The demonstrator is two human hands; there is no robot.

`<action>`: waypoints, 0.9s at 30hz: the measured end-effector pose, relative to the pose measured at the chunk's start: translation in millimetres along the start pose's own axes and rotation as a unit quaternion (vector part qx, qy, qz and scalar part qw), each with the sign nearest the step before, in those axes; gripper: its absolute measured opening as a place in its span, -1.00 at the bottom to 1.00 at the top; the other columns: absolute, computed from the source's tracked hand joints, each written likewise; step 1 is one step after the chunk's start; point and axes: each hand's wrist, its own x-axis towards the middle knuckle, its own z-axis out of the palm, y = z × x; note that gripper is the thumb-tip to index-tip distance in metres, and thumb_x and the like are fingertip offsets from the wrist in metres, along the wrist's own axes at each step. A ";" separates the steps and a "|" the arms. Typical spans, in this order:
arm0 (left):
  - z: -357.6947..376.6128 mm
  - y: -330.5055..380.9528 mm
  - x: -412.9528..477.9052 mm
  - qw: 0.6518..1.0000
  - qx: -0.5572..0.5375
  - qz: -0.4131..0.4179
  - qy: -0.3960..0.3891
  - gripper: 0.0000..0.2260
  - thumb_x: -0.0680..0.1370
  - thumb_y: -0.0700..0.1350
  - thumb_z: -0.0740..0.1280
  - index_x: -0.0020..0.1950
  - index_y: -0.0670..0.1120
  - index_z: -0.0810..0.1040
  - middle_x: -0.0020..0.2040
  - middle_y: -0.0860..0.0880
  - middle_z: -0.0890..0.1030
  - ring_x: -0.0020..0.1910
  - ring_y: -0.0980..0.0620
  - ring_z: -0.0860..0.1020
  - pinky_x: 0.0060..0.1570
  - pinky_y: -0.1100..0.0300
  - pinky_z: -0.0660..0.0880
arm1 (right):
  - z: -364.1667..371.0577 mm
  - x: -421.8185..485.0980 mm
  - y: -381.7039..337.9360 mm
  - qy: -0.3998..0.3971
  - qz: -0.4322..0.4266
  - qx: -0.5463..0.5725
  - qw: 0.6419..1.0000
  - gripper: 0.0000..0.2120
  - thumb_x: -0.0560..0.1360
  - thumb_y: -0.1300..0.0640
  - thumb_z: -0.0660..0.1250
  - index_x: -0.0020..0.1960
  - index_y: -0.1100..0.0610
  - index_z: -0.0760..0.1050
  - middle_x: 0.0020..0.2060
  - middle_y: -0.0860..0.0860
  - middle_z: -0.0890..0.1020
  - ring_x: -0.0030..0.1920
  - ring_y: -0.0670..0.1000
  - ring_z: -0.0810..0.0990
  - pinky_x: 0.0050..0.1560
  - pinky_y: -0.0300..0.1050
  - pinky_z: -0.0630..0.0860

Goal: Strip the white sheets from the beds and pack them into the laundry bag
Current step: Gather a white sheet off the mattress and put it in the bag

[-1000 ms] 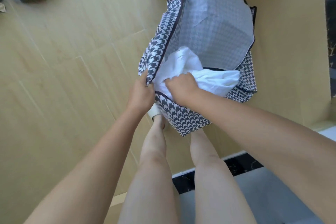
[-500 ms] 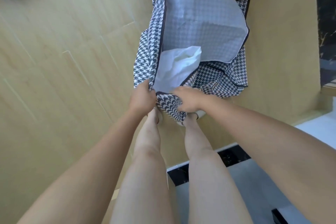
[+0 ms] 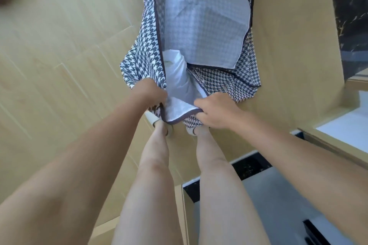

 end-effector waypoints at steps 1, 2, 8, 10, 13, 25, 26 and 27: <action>2.4 9.0 -0.1 1.000 -0.004 0.000 0.017 -0.93 0.48 -0.21 0.27 -0.15 -0.22 0.47 -0.19 -0.16 0.51 -0.27 -0.09 0.48 -0.31 0.16 0.37 | 0.5 -8.5 -6.8 0.035 -0.015 0.019 0.999 -0.78 0.49 0.08 0.20 -0.29 0.10 0.25 -0.40 0.09 0.47 -0.37 0.11 0.31 -0.27 -0.06 0.25; 6.4 15.3 2.1 1.000 0.007 0.005 0.030 -0.85 0.51 -0.25 0.21 0.05 -0.24 0.44 -0.08 -0.20 0.51 -0.14 -0.15 0.50 -0.22 0.12 0.37 | 0.0 -14.4 -10.9 0.060 -0.011 0.048 0.997 -0.75 0.45 0.06 0.20 -0.33 0.10 0.23 -0.48 0.07 0.43 -0.43 0.11 0.28 -0.29 -0.06 0.26; 15.8 24.1 -7.6 0.994 0.088 0.056 0.019 -0.37 0.53 -0.30 0.10 0.57 0.01 0.04 0.35 -0.23 0.45 0.27 -0.24 0.45 0.13 0.06 0.40 | 10.1 -5.6 30.5 0.032 0.244 0.271 0.931 -0.72 0.51 -0.07 0.24 0.06 0.10 0.31 -0.26 -0.02 0.43 -0.20 0.09 0.43 -0.23 -0.05 0.29; 17.0 25.6 -11.2 0.994 0.093 0.057 0.016 -0.37 0.52 -0.30 0.09 0.56 0.04 0.08 0.35 -0.21 0.45 0.24 -0.22 0.46 0.06 0.08 0.40 | 23.3 3.3 42.1 0.018 0.293 0.234 0.927 -0.65 0.52 -0.04 0.24 0.17 0.14 0.25 -0.14 0.04 0.44 -0.13 0.12 0.46 -0.22 -0.07 0.29; 17.0 34.9 -11.3 0.989 0.136 0.053 0.027 -0.63 0.49 -0.28 0.13 0.28 -0.08 0.39 0.17 -0.19 0.52 0.01 -0.17 0.46 -0.07 0.10 0.40 | 41.6 18.4 57.9 0.023 0.375 0.239 0.895 -0.52 0.54 0.01 0.27 0.33 0.23 0.22 0.04 0.14 0.51 0.03 0.18 0.54 -0.16 -0.06 0.34; -3.1 78.9 42.6 0.982 0.164 0.037 0.089 -0.82 0.59 -0.10 0.18 0.06 -0.21 0.41 -0.07 -0.18 0.50 -0.18 -0.15 0.44 -0.30 0.09 0.33 | 29.3 61.3 67.0 0.161 0.392 0.389 0.818 -0.75 0.62 0.24 0.05 0.16 0.28 0.44 0.12 0.20 0.54 0.13 0.19 0.51 -0.05 -0.06 0.34; -3.4 80.7 35.5 0.983 0.153 0.051 0.093 -0.84 0.59 -0.11 0.15 0.02 -0.19 0.42 -0.09 -0.17 0.49 -0.18 -0.15 0.44 -0.28 0.09 0.33 | 23.4 56.8 62.2 0.211 0.388 0.411 0.798 -0.77 0.62 0.23 0.02 0.00 0.16 0.45 -0.05 0.13 0.55 0.00 0.15 0.50 -0.11 -0.07 0.29; -5.5 82.3 27.0 0.983 0.129 0.070 0.107 -0.86 0.60 -0.13 0.13 -0.03 -0.18 0.42 -0.11 -0.16 0.49 -0.18 -0.15 0.43 -0.25 0.10 0.32 | 16.5 52.0 57.8 0.259 0.383 0.430 0.776 -0.73 0.62 0.23 0.01 -0.20 0.02 0.33 -0.24 0.00 0.45 -0.16 0.09 0.43 -0.19 -0.09 0.20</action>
